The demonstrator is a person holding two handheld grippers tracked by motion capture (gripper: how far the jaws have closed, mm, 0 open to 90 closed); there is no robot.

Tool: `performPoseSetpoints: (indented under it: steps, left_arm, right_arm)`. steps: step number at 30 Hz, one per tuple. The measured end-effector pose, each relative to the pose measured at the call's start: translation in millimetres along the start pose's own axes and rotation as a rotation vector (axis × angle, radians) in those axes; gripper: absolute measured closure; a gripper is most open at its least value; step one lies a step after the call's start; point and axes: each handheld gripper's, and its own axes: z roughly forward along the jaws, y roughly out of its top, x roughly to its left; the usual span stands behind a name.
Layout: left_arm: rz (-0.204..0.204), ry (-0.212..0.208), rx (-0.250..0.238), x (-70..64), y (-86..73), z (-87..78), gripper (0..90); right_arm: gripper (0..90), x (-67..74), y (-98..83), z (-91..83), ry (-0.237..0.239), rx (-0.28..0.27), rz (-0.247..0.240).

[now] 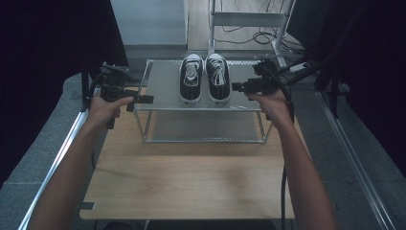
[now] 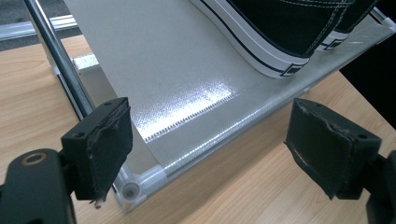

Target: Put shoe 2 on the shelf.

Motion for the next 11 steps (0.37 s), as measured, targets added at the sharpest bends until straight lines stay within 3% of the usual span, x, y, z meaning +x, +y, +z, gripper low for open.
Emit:
performPoseSetpoints:
  steps: [5,11]
  left_arm:
    - [0.008,-0.003,-0.008,-3.2,-2.8,-2.1,15.0]
    - [0.021,-0.007,-0.012,-7.5,-3.4,-2.7,15.0]
  right_arm:
    - [31.8,-17.4,-22.1,-13.9,0.007,-0.017,0.010]
    - [33.5,-24.6,-33.2,-19.7,0.030,-0.037,0.001]
